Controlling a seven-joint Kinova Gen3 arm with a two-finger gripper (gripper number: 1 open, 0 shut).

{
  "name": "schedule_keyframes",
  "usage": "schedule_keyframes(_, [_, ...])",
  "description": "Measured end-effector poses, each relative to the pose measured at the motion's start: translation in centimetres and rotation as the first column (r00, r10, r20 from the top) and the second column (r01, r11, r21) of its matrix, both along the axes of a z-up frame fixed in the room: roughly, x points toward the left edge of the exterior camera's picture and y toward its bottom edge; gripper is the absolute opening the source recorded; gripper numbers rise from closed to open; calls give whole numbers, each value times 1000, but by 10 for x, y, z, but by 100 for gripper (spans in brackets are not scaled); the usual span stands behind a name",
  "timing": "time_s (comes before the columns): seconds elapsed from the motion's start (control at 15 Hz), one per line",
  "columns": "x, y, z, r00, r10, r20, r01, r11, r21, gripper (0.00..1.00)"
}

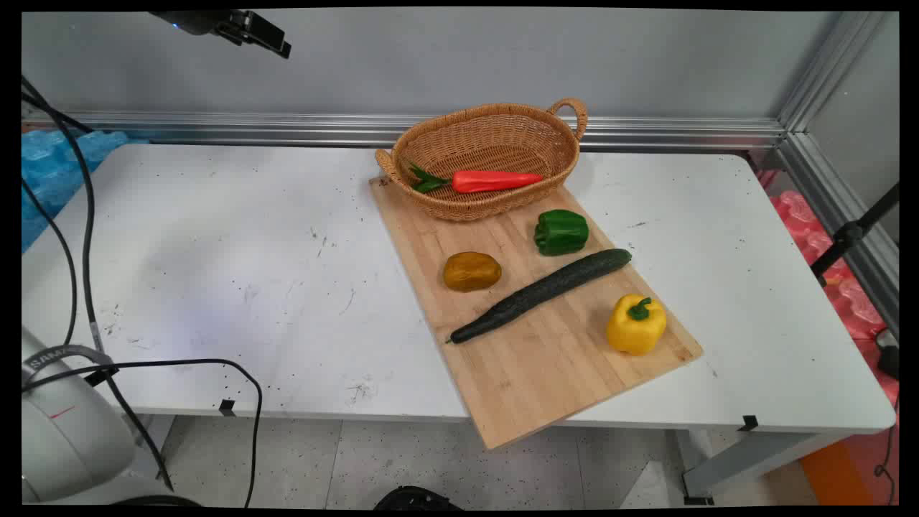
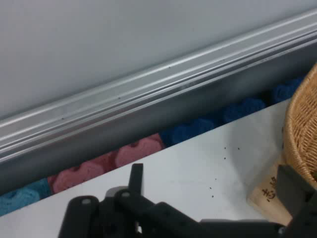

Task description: Pick up the potato from the cutting board

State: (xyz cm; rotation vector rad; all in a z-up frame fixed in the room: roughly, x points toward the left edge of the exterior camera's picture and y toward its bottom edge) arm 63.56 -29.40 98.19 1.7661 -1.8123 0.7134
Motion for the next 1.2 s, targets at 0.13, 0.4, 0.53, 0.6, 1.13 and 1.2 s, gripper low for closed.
schedule_keyframes(0.13, [-4, 1, -1, 999, -41, 1, 41, 999, 18, 100])
schedule_keyframes(0.4, [-20, 6, -4, 983, -183, 13, 182, 981, 63, 100])
schedule_keyframes(0.53, [-28, 10, -5, 967, -253, 14, 251, 964, 86, 100])
schedule_keyframes(0.6, [-32, 13, -6, 956, -293, 13, 291, 952, 100, 100])
schedule_keyframes(1.13, [-71, 25, -11, 805, -594, 2, 584, 792, 178, 100])
schedule_keyframes(1.2, [-76, 26, -12, 779, -627, 0, 617, 765, 185, 100])
